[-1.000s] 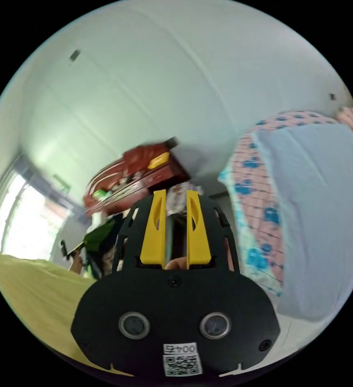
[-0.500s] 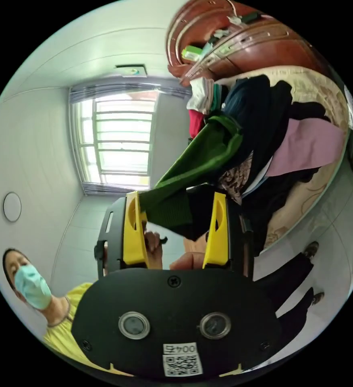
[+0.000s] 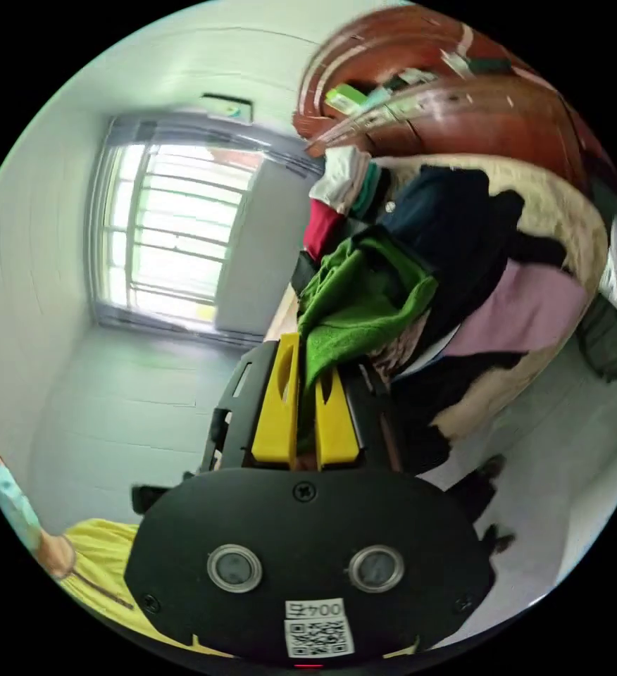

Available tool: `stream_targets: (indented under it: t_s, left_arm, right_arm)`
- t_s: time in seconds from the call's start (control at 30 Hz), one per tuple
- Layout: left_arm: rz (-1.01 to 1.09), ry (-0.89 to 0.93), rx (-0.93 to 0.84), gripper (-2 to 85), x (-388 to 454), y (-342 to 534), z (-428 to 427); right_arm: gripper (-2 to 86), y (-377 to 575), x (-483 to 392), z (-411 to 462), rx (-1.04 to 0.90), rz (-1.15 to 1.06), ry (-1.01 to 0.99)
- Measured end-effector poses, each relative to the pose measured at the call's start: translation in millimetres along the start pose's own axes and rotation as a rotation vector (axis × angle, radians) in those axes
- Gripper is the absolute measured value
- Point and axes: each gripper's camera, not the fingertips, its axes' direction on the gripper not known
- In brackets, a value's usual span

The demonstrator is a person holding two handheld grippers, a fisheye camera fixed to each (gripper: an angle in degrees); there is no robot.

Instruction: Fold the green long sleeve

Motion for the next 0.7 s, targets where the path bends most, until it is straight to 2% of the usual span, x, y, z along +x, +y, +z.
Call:
stream_targets:
  t_s: [0.03,0.1,0.23,0.4,0.53,0.63,0.7]
  left_arm:
    - [-0.020,0.010,0.017,8.7,-7,5,-4]
    - [-0.090,0.005,0.084,11.1,-41,24,-22]
    - [-0.173,-0.017,0.158,13.6,-99,46,-45]
    - [-0.183,-0.071,0.277,14.7,-145,51,-55]
    - [-0.167,-0.008,0.395,14.2,-146,47,-46]
    - [-0.154,0.131,0.480,13.1,-133,44,-24]
    - [-0.112,0.248,0.518,12.6,-107,39,3]
  right_arm:
    - [3.4,0,-10,-8,0.009,-0.052,0.044]
    - [3.3,6,-56,-37,0.006,-0.284,0.263]
    - [3.2,30,-129,-94,0.051,-0.592,0.389]
    - [3.0,94,-242,-211,0.135,-0.999,0.399]
    - [2.8,139,-309,-315,0.276,-1.156,0.401]
    - [2.8,173,-347,-420,0.459,-1.197,0.287]
    - [2.9,198,-368,-507,0.579,-1.209,0.107]
